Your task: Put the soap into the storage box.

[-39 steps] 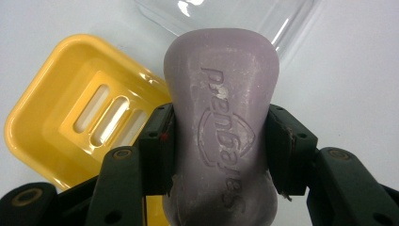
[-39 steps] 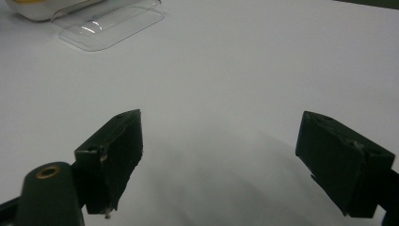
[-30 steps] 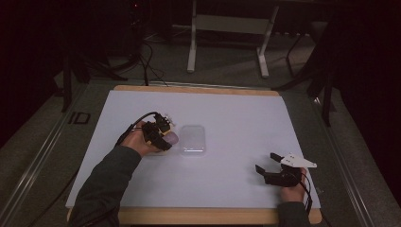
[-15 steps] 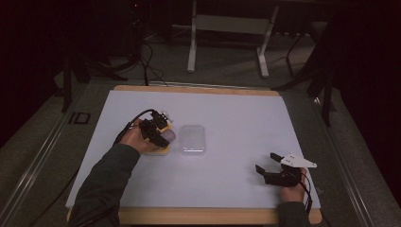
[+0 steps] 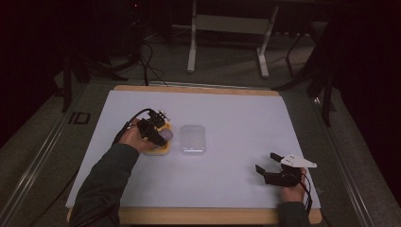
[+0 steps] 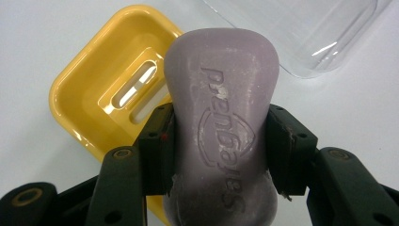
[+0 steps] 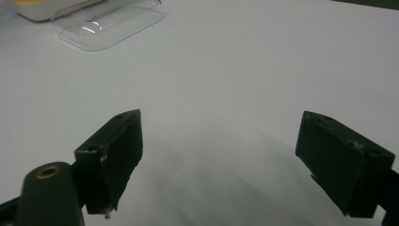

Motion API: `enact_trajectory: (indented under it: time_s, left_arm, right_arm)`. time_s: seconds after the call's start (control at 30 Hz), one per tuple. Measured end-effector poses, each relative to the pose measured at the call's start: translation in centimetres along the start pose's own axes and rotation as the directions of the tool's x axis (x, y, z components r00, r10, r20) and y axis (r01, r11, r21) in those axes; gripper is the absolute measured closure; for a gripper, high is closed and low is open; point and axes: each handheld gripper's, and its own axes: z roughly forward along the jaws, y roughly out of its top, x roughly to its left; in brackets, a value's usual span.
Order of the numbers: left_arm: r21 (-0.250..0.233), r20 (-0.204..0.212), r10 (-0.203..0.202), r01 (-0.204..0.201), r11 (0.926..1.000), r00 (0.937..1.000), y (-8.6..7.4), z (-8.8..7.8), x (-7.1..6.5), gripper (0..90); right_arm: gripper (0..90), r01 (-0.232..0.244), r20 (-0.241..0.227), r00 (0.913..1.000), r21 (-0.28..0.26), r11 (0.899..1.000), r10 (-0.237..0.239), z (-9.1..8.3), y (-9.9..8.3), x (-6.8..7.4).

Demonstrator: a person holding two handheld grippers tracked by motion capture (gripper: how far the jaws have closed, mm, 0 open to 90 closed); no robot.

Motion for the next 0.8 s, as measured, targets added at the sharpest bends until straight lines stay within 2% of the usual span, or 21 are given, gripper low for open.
enact_trajectory:
  time_s: [0.27, 0.63, 0.8]
  left_arm:
    - [-0.001, -0.009, -0.034, 0.034, 0.9994, 0.9994, -0.1, 0.0, 0.6, 49.5]
    - [0.004, -0.028, -0.092, 0.092, 0.9957, 0.9953, -0.2, 0.4, 1.2, 49.5]
    - [0.008, -0.037, -0.106, 0.106, 0.9943, 0.9937, -0.2, 0.6, 1.5, 49.5]
  right_arm:
    - [15.1, -0.001, 0.000, 1.0000, 0.000, 1.000, 0.001, 0.0, 0.0, 0.0]
    - [15.1, -0.001, 0.000, 1.0000, 0.000, 1.000, 0.001, 0.0, 0.0, 0.0]
    - [15.1, -0.001, -0.001, 1.0000, 0.000, 1.000, 0.001, 0.0, 0.0, 0.0]
